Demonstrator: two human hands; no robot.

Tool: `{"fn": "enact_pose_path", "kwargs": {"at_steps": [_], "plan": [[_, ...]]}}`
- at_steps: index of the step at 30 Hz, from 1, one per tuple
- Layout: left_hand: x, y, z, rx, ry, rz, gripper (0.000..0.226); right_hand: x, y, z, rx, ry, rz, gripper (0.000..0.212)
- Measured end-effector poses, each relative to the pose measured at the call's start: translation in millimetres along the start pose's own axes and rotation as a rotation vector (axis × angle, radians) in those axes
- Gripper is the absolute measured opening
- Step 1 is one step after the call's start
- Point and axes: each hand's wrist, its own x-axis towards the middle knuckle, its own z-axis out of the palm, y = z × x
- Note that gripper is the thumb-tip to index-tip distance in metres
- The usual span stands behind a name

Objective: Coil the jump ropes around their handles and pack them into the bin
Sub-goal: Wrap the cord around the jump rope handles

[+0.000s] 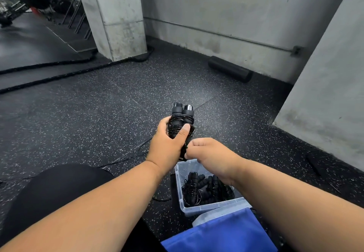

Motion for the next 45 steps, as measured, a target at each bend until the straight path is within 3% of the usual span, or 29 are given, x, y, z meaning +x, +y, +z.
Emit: {"fn": "enact_pose_path", "kwargs": {"at_steps": [3,6,8,11,13,17,21,26,29,32,35,37,45], "plan": [[1.2,-1.3,-0.4,-0.216,-0.060,-0.105,0.042,-1.7,-1.7,-2.1,-0.030,-0.033,-0.038,0.018],[-2.8,3.3,-2.8,-0.614,-0.419,-0.401,0.047,-2.6,1.5,-6.1,0.087,-0.086,-0.044,0.022],[-1.7,6.1,-11.1,-0.733,-0.632,-0.520,0.039,-4.8,3.0,-8.1,0.140,-0.113,-0.054,0.018],[7.4,4.0,-23.7,-0.801,-0.830,-0.511,0.042,-5.7,2.7,-12.4,0.200,-0.137,-0.053,0.003],[11.6,1.8,-29.5,-0.787,-0.874,-0.511,0.063,-5.2,1.8,-16.4,0.268,-0.144,-0.026,0.004],[13.0,0.4,-30.4,-0.680,-0.780,-0.451,0.084,-6.2,6.8,-17.2,0.291,-0.120,-0.021,0.008],[11.5,8.5,-28.3,-0.614,-0.621,-0.322,0.048,-7.9,8.9,-5.8,0.252,0.089,-0.027,0.010],[22.7,-2.2,-26.8,-0.450,-0.443,-0.115,0.084,-8.8,3.3,-4.9,0.113,0.204,-0.035,0.016],[21.9,-6.0,-23.8,-0.373,-0.387,-0.068,0.072,-6.4,1.2,-7.6,0.018,0.152,0.002,0.020],[20.5,-6.5,-21.6,-0.394,-0.424,-0.097,0.067,-7.2,1.6,-8.4,0.073,0.144,0.018,0.022],[23.5,-6.6,-25.7,-0.529,-0.565,-0.210,0.071,-6.3,-0.7,-9.3,0.443,0.080,0.080,0.022],[26.5,-7.1,-30.8,-0.565,-0.657,-0.245,0.070,-4.4,-4.2,-13.2,0.558,0.017,0.113,0.023],[19.9,-4.6,-30.5,-0.590,-0.669,-0.368,0.069,0.7,1.4,-26.9,0.559,-0.086,0.118,0.020]]}}
